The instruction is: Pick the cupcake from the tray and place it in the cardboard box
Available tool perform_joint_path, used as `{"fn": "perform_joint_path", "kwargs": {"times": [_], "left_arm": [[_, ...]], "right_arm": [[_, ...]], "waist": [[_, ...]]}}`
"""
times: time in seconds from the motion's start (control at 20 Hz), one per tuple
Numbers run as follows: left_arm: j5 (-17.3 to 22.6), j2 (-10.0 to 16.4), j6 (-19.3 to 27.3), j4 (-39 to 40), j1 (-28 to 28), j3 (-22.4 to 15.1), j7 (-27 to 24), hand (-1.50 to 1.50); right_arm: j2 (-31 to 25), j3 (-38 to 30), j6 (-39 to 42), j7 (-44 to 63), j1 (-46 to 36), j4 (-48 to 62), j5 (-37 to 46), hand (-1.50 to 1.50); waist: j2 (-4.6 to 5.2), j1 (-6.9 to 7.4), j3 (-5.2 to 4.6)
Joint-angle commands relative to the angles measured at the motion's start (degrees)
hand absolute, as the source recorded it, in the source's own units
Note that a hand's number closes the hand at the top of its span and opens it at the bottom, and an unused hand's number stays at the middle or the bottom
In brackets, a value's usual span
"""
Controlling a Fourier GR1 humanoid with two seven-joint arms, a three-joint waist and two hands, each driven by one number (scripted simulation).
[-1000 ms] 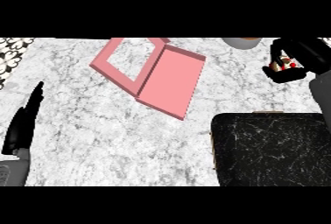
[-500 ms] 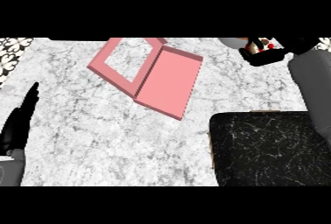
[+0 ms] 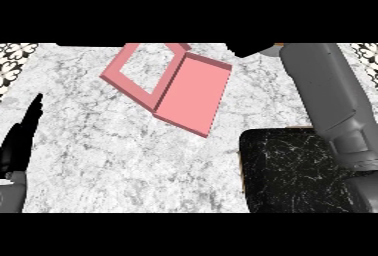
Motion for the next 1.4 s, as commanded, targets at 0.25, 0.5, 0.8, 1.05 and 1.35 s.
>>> {"fn": "perform_joint_path", "kwargs": {"times": [0.25, 0.5, 0.8, 1.05, 1.35], "left_arm": [[-1.90, -1.80, 1.04, 1.68, -3.38, -1.23, 0.36, 0.00], [-2.01, -2.79, 0.92, -2.98, -2.40, -2.35, 3.08, 0.00], [-1.21, -1.05, -1.66, 0.52, -1.98, -1.53, -0.75, 0.00], [-1.61, -2.18, -0.69, -0.07, -2.25, -1.95, -1.23, 0.00], [-1.15, -1.61, -1.90, 0.27, -3.77, -1.74, -1.20, 0.00]], "right_arm": [[7.23, -2.97, -1.43, 7.98, -8.77, 10.43, -2.05, 1.50], [12.51, -2.03, -9.29, 8.95, -10.23, 16.27, 0.46, 1.50], [13.72, -1.33, -17.06, 13.78, -12.24, 21.64, 2.44, 1.50], [13.79, -3.64, -11.20, 17.32, -13.03, 26.63, -0.58, -1.50], [13.82, -4.38, -14.17, 14.78, -13.03, 28.45, -3.82, -1.50]], "waist": [[0.50, 0.62, -0.01], [0.94, 2.14, 0.01], [1.68, 3.64, -0.08], [1.97, 3.93, -0.08], [1.96, 5.91, -0.06]]}}
